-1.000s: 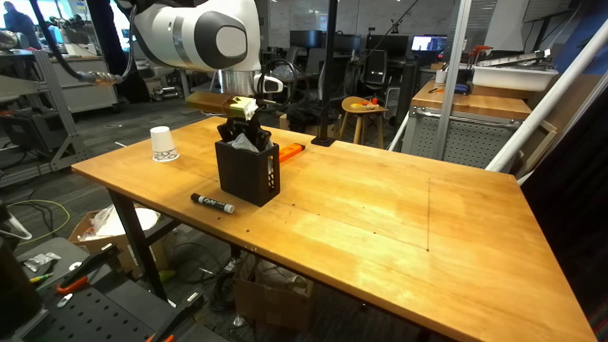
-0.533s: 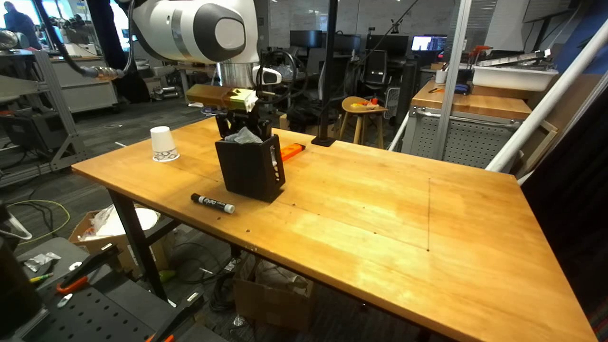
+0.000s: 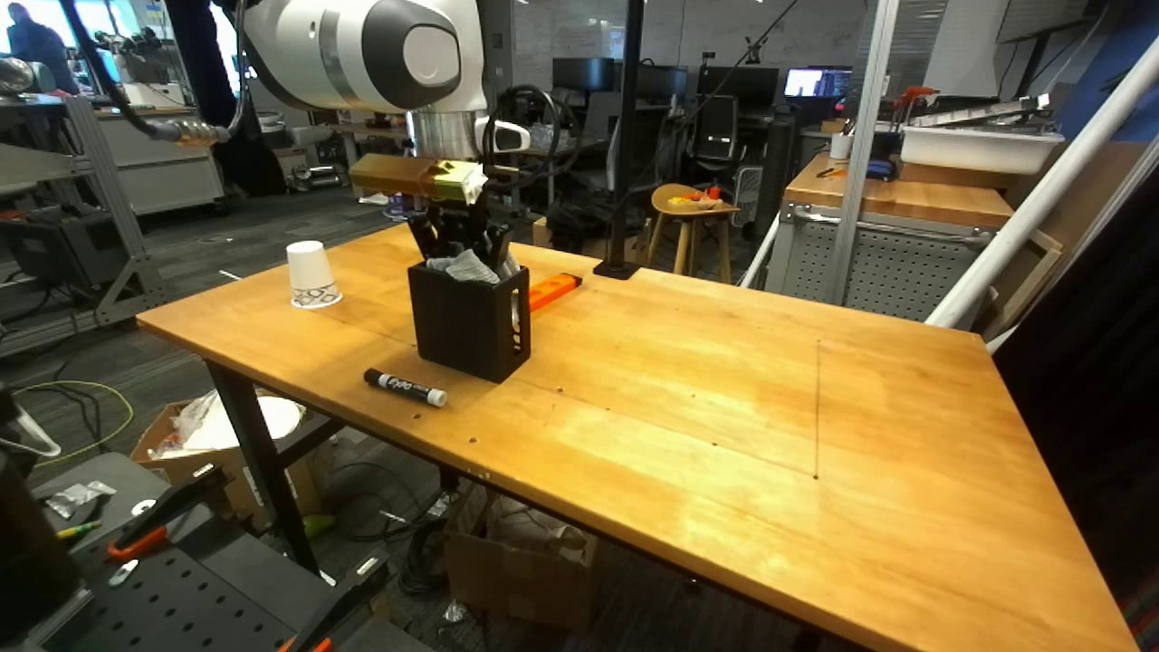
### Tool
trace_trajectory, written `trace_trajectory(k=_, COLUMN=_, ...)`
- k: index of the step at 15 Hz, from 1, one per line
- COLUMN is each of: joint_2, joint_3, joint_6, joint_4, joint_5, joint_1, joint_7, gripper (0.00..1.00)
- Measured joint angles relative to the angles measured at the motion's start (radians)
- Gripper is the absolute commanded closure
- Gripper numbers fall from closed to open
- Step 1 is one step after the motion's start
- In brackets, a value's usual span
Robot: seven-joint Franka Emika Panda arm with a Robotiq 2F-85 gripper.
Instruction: Put the towel inside the box
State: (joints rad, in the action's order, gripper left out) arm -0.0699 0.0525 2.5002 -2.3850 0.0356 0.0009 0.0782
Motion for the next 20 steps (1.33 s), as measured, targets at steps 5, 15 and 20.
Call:
trace_trajectory(k=5, joint_2=0.014, joint_3=0.0, joint_6=0.0, joint_4=0.0, joint_5=0.0, joint_1=0.0, joint_7=0.0, gripper=0.97)
trace_trajectory(k=15, joint_2=0.041, joint_3=-0.001, joint_6=0.0, joint_4=0.011, joint_5=0.1, joint_1=0.0, joint_7=-0.002, gripper=0.51)
trace_trajectory(k=20, joint_2=0.065, joint_3=-0.001, joint_6=0.0, joint_4=0.014, joint_5=0.123, joint_1=0.0, joint_7=-0.002, gripper=0.68)
